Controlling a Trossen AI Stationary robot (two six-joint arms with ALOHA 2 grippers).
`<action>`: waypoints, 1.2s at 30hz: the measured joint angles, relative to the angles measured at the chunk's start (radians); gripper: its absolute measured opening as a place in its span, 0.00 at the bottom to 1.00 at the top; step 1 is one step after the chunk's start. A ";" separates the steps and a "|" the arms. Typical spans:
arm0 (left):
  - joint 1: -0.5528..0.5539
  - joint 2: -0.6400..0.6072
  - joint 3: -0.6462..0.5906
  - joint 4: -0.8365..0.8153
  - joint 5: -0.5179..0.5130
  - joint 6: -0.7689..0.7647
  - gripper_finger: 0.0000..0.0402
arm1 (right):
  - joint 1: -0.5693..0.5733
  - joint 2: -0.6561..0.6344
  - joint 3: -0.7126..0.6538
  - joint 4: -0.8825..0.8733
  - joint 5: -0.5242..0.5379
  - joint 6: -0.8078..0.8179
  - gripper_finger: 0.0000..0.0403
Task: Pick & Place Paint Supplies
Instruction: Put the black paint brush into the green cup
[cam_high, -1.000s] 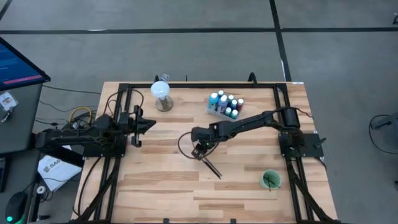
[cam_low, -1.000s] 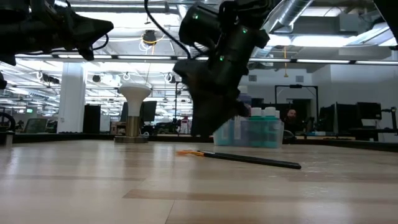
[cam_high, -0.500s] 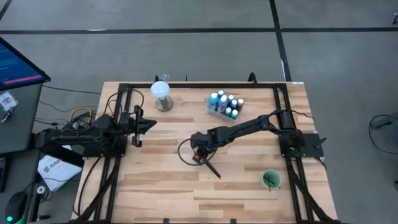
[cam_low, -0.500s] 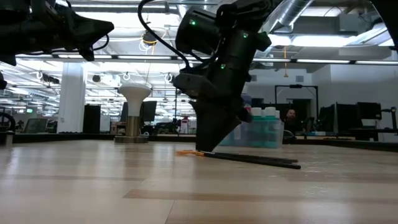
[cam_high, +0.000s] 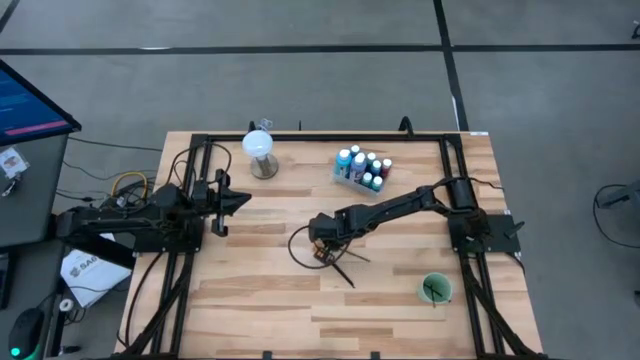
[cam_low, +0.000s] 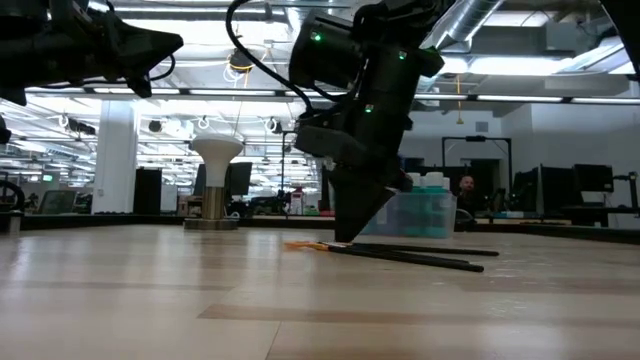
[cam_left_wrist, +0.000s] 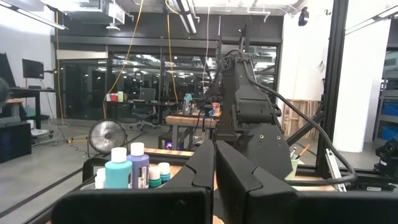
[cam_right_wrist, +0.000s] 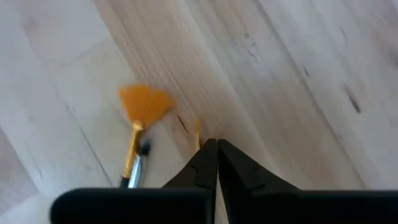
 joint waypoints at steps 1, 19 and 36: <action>0.000 0.000 0.000 0.000 0.000 0.000 0.00 | -0.003 -0.009 -0.003 -0.001 0.000 -0.004 0.01; 0.000 0.000 0.000 0.003 0.000 0.000 0.00 | -0.020 -0.061 0.000 0.049 0.116 -0.334 0.28; 0.000 0.007 0.000 0.008 0.000 0.000 0.00 | -0.097 -0.004 -0.025 0.034 0.024 -0.375 0.38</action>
